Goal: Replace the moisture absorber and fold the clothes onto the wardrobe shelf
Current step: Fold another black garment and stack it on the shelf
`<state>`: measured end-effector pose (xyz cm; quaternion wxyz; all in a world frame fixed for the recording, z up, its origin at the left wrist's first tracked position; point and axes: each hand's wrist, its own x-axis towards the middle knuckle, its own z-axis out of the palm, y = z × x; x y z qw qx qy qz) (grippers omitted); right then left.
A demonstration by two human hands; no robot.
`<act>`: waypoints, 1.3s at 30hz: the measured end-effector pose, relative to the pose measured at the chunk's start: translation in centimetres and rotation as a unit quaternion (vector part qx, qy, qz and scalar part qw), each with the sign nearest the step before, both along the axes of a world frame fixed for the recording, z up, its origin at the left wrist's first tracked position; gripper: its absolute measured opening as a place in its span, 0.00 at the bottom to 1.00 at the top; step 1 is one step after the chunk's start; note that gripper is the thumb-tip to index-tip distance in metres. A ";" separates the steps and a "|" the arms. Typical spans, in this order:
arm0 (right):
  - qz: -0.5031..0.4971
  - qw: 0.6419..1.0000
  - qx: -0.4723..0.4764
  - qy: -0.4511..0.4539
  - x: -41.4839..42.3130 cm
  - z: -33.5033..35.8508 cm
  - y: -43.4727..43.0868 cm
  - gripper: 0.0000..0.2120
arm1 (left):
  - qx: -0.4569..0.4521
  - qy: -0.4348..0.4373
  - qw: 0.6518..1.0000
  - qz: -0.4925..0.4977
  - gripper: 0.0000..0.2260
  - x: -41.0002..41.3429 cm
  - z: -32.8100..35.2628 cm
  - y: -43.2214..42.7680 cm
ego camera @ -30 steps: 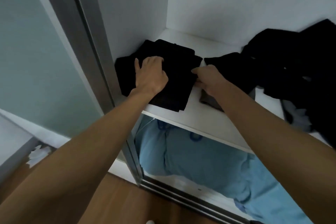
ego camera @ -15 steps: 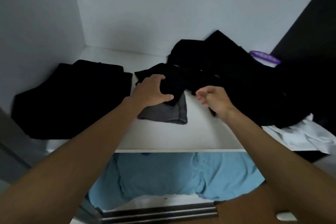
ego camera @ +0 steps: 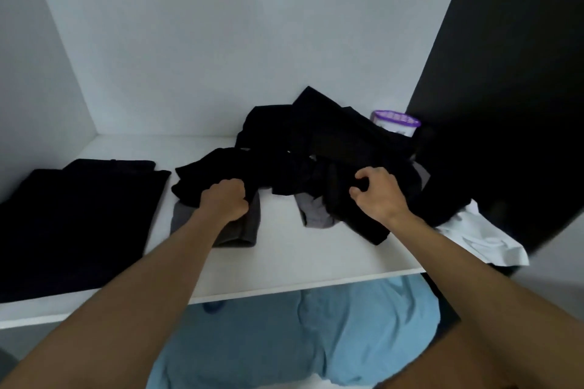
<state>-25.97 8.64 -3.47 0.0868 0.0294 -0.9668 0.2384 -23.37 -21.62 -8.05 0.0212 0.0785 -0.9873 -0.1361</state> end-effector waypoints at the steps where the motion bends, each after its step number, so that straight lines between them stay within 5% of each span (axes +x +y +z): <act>1: -0.011 0.999 0.018 -0.029 -0.6 0.0 1.1 0.25 | 0.000 -0.016 1.000 0.000 0.06 0.0 0.3 0.4; 5: 0.039 0.989 0.065 -0.124 -2.4 -2.0 5.0 0.35 | 0.038 -0.068 0.997 -0.010 0.07 -0.5 0.6 2.9; 8: 0.088 0.995 0.020 -0.042 -3.8 -4.6 7.0 0.16 | 0.076 -0.051 0.996 0.002 0.10 -1.2 0.6 5.1; 11: 0.079 0.981 -0.179 0.006 -4.8 -5.3 8.3 0.07 | 0.184 -0.011 0.983 0.015 0.10 -2.5 1.7 8.2; 14: 0.112 0.949 -0.288 0.059 -3.5 -3.8 8.7 0.12 | 0.322 0.017 0.946 0.030 0.13 -3.7 4.1 12.2; 16: 0.223 0.925 -0.301 0.063 -1.6 -2.2 8.3 0.14 | 0.410 0.000 0.911 0.055 0.22 -4.8 6.4 14.9; 19: 0.395 0.881 -0.258 -0.031 1.9 -0.6 8.0 0.11 | 0.508 -0.070 0.854 0.085 0.33 -6.9 9.2 17.9; 22: 0.469 0.848 -0.199 -0.145 5.8 -1.4 8.5 0.08 | 0.486 -0.082 0.862 0.121 0.23 -7.6 9.2 19.9; 26: 0.521 0.826 -0.106 -0.190 8.3 -3.1 10.7 0.08 | 0.482 -0.050 0.868 0.110 0.03 -6.3 8.1 21.0; 28: 0.470 0.854 -0.120 -0.188 7.8 -3.3 12.2 0.06 | 0.532 -0.002 0.845 0.062 0.04 -4.4 8.5 21.3; 31: 0.209 0.900 -0.359 -0.129 5.1 -2.0 13.7 0.05 | 0.560 0.020 0.827 -0.035 0.05 0.3 9.3 21.4; 33: 0.074 0.847 -0.506 -0.146 3.3 -0.2 13.6 0.10 | 0.506 -0.011 0.858 -0.092 0.04 4.2 9.2 21.2; 37: 0.136 0.748 -0.569 -0.313 3.4 1.2 9.3 0.24 | 0.354 -0.122 0.906 -0.198 0.03 12.5 6.4 21.2; 39: 0.115 0.737 -0.590 -0.310 5.1 0.2 6.4 0.23 | 0.331 -0.202 0.894 -0.224 0.07 16.0 4.5 20.5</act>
